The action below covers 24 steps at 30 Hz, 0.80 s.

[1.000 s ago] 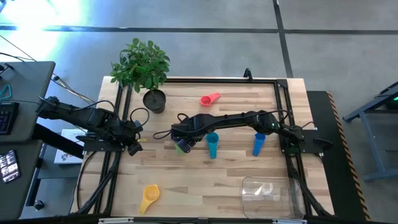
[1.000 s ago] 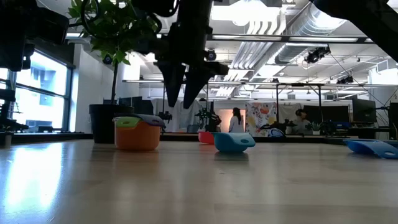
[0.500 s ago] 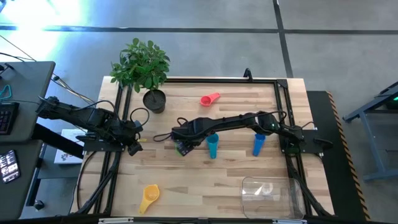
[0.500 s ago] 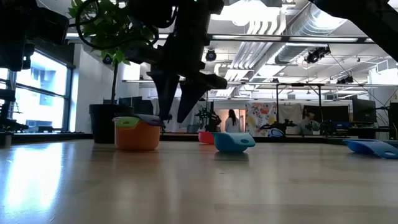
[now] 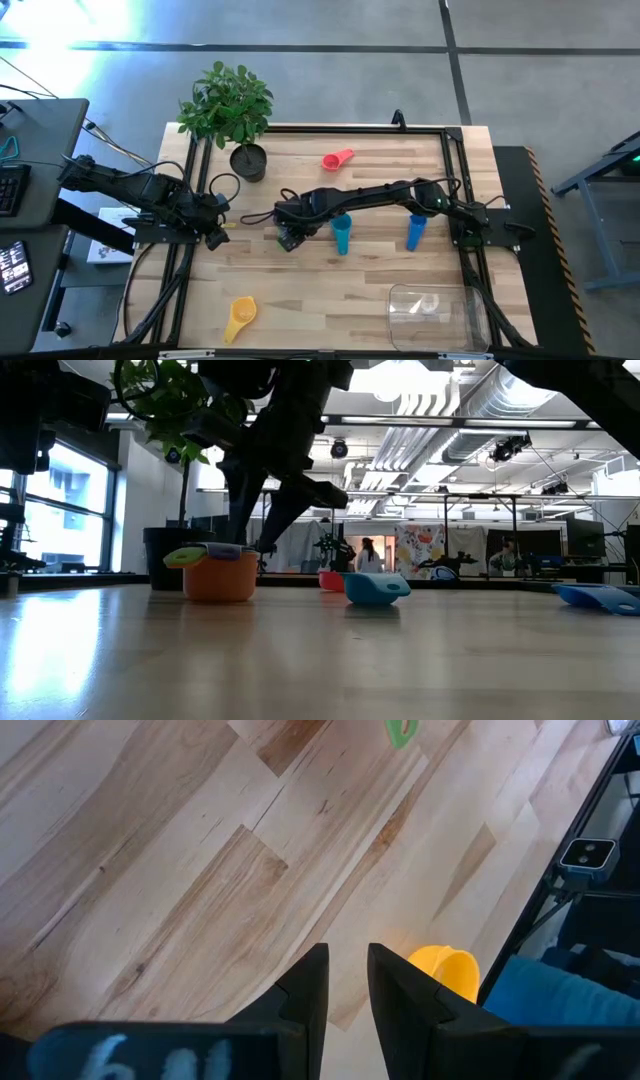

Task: Nest measuring cups in basket
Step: Stack the violet measuring cup on the green measuring cup

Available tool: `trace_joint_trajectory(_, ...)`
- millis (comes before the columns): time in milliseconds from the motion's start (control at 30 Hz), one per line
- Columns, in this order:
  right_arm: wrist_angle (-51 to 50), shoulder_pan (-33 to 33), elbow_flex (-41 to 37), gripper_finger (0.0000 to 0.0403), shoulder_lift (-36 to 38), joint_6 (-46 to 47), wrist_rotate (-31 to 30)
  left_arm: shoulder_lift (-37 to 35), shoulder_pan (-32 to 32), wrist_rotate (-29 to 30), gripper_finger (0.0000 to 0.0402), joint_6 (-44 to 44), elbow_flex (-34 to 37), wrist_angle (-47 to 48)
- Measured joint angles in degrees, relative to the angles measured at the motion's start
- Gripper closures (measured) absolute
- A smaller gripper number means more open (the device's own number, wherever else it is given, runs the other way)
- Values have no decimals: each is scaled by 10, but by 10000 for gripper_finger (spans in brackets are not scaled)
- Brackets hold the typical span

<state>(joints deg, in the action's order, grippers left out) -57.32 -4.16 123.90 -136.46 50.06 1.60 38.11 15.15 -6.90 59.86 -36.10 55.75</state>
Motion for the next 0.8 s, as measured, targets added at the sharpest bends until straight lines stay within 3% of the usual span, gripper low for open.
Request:
trace_joint_trajectory(400,-16,8,6,261,9,-39,10,0,0,0,339,0,0,0)
trace_joint_trajectory(633,-23,16,7,261,66,-76,-43,0,0,0,339,0,0,-1)
trace_joint_trajectory(800,-15,24,-8,261,78,-93,-44,0,0,0,339,0,0,-2)
